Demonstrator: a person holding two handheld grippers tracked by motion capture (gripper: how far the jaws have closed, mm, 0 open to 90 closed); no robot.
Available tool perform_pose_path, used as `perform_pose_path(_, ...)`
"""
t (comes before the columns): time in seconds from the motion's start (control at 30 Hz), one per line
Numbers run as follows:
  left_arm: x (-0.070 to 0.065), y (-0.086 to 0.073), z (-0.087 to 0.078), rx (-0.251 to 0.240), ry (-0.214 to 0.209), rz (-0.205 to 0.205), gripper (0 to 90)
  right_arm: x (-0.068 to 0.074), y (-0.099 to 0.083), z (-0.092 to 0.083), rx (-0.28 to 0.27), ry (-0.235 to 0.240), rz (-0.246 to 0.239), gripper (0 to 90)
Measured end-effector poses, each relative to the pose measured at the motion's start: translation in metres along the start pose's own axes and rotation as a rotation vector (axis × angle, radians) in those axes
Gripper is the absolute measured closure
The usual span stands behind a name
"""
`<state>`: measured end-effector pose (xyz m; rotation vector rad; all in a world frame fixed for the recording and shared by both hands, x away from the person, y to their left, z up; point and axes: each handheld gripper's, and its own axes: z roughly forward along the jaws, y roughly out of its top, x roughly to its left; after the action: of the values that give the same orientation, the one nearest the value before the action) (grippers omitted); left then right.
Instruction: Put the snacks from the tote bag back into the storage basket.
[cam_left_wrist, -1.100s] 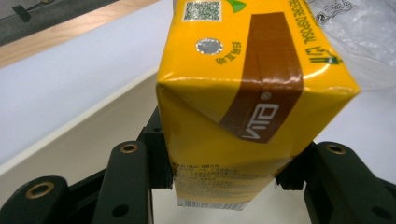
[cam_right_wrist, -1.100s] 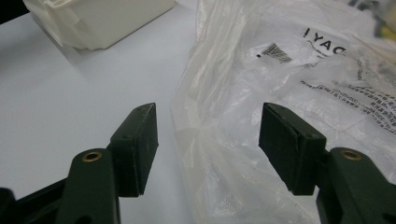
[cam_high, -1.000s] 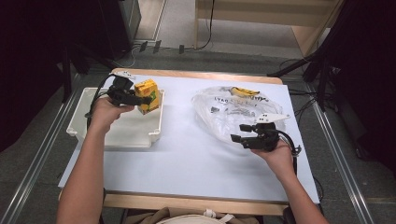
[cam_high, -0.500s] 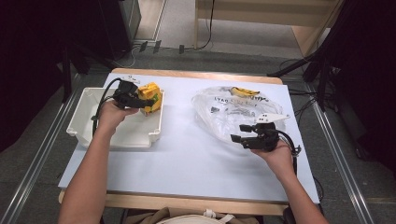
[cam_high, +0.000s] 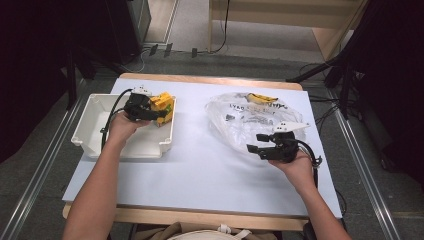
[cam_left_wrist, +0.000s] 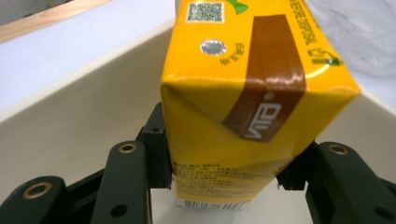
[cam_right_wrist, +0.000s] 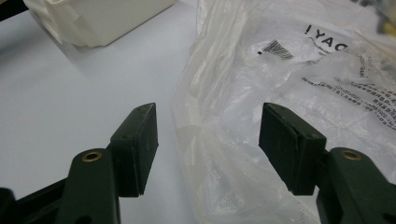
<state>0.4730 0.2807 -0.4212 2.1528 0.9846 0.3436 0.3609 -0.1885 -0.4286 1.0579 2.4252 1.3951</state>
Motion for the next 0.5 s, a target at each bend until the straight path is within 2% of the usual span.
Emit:
perform_pose_path(0.07,-0.0024,-0.0015,-0.0002,0.01,0.013,0.016,49.9,0.0001,0.0,-0.0001,0.0,0.0,-0.002,38.4)
perform_pose_path(0.23,-0.0019,-0.0039,-0.0006,0.027,0.01,0.001,47.2,-0.0001,-0.0001,-0.0005,-0.003,0.0,-0.003,38.4)
perform_pose_path(0.33,-0.0036,-0.0038,-0.002,0.029,0.024,0.013,46.7,-0.0004,-0.0001,-0.0007,-0.001,0.0,-0.002,38.4)
perform_pose_path(0.47,-0.0013,-0.0033,-0.0083,0.003,0.014,-0.031,40.6,-0.0005,-0.0001,-0.0011,-0.003,0.0,-0.004,38.3)
perform_pose_path(0.5,-0.0003,-0.0032,-0.0095,0.009,0.012,-0.041,39.3,-0.0006,-0.0001,-0.0012,-0.004,0.0,-0.004,38.3)
